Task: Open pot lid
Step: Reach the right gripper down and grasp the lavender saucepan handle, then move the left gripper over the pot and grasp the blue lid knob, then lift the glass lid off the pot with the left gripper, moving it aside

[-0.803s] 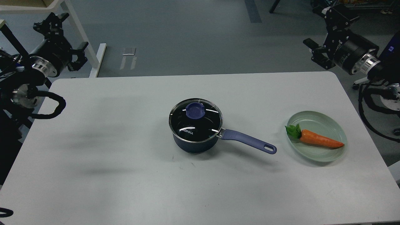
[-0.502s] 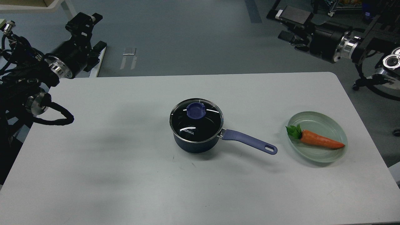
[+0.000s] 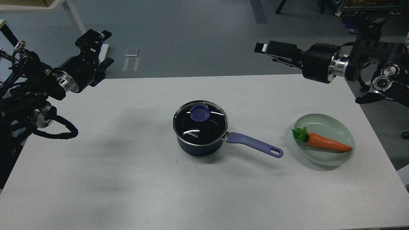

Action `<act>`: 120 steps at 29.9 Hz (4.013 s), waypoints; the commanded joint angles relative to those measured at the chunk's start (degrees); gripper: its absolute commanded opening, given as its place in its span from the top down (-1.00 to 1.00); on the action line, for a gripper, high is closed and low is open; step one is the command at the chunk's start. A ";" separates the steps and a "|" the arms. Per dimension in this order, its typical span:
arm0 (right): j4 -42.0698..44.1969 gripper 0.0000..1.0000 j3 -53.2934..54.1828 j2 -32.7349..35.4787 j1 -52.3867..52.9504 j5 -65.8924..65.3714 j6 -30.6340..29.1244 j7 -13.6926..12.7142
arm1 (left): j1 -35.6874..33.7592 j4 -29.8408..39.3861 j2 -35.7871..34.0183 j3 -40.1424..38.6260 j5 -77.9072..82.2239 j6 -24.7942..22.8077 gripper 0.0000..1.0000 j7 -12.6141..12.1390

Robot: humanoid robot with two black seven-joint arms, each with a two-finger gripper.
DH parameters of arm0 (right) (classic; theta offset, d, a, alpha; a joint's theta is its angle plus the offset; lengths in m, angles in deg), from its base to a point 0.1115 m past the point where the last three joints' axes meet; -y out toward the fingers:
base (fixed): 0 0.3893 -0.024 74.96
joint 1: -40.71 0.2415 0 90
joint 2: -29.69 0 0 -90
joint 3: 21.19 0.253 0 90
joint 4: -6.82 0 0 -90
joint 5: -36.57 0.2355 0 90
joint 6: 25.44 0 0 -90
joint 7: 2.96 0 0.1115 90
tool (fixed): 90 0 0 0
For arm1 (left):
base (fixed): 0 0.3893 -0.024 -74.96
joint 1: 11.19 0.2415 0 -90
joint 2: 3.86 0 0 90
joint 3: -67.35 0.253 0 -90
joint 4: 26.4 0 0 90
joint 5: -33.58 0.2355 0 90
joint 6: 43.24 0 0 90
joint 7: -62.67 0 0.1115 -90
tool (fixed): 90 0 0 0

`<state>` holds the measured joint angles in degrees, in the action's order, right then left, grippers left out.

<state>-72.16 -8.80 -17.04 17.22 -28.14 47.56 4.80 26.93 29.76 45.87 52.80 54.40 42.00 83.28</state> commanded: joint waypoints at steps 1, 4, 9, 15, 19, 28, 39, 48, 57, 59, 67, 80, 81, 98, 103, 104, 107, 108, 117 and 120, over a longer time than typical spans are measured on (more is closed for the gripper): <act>-3.10 -0.99 -7.19 -0.72 2.30 -9.01 -0.84 0.06 | 0.03 0.00 0.37 0.05 0.10 0.01 -0.98 -0.05; -4.86 -0.99 -12.90 -0.99 4.50 -14.90 -1.10 0.06 | -0.06 0.00 0.54 0.05 0.10 0.01 -0.98 -0.05; -5.13 -0.98 -18.71 -3.97 7.49 -21.77 -1.19 0.15 | -0.06 0.00 0.98 0.05 0.27 0.09 -0.98 -0.05; -5.04 -0.87 -23.37 -7.66 7.50 -23.71 -1.19 0.85 | -0.15 0.00 1.07 0.05 0.36 0.01 -0.98 0.04; -4.60 -0.82 -25.66 -8.81 7.67 -26.33 -1.19 1.12 | -0.15 0.00 0.89 0.05 0.36 0.01 -0.98 0.22; -4.51 -0.34 -26.81 -8.81 7.85 -30.21 -1.19 1.56 | 0.38 0.00 0.63 0.13 0.36 -0.17 -0.98 0.31; -4.60 0.01 -27.51 -8.29 6.88 -29.86 -1.19 1.47 | 0.20 0.00 1.16 0.05 4.84 -0.35 -0.98 0.22; -4.43 0.34 -27.86 -8.55 6.88 -29.69 -1.10 1.47 | -0.24 0.35 1.95 0.05 7.55 0.09 -0.98 0.39; -4.34 0.56 -27.69 -8.37 7.06 -29.69 -1.10 1.20 | -1.73 0.79 5.02 0.13 27.58 2.72 -0.98 3.29; -4.34 0.57 -27.69 -8.37 7.14 -29.69 -1.10 1.20 | -2.52 0.79 6.07 0.22 33.11 3.17 -0.98 3.38; -4.25 0.58 -27.69 -8.72 7.41 -29.42 -1.10 1.21 | -7.88 0.88 11.79 3.56 59.49 4.48 -0.97 3.29; -3.29 0.57 -27.60 -8.55 6.71 -29.34 -1.10 1.38 | -14.74 1.49 14.96 22.63 74.17 14.50 -0.87 3.38; -3.02 0.57 -27.51 -8.64 6.70 -29.33 -1.10 1.47 | -14.83 1.49 14.96 23.33 75.75 15.12 -0.87 3.29; -3.02 0.57 -27.69 -8.99 6.70 -29.33 -1.10 1.47 | -13.86 -1.83 20.75 24.39 80.43 16.71 -0.87 2.85; -3.02 0.56 -27.78 -9.34 6.71 -29.07 -1.10 1.47 | -13.42 -4.66 21.99 24.48 79.81 17.14 -0.87 3.29; -3.11 0.56 -27.78 -9.34 6.70 -29.07 -1.10 1.55 | -13.16 -4.66 21.99 24.48 79.90 17.14 -0.87 3.29; -2.93 0.56 -27.78 -9.60 6.53 -29.07 -1.10 1.47 | -12.72 -4.66 22.08 24.48 79.99 17.14 -0.87 3.29; -2.85 0.56 -27.78 -9.69 6.70 -29.07 -1.10 1.47 | -12.63 -4.66 22.08 24.48 80.16 17.14 -0.87 3.29; -2.84 0.56 -27.86 -9.69 6.53 -29.07 -1.10 1.47 | -12.10 -4.75 22.08 27.56 80.34 20.13 -0.85 3.21; -2.84 0.56 -27.86 -9.60 6.53 -29.07 -1.10 1.55 | -12.10 -4.75 22.16 27.73 80.43 20.22 -0.58 3.21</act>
<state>-75.00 -36.65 -26.72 23.77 -57.20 46.47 6.29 14.80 25.03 68.01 80.33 134.80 62.06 86.56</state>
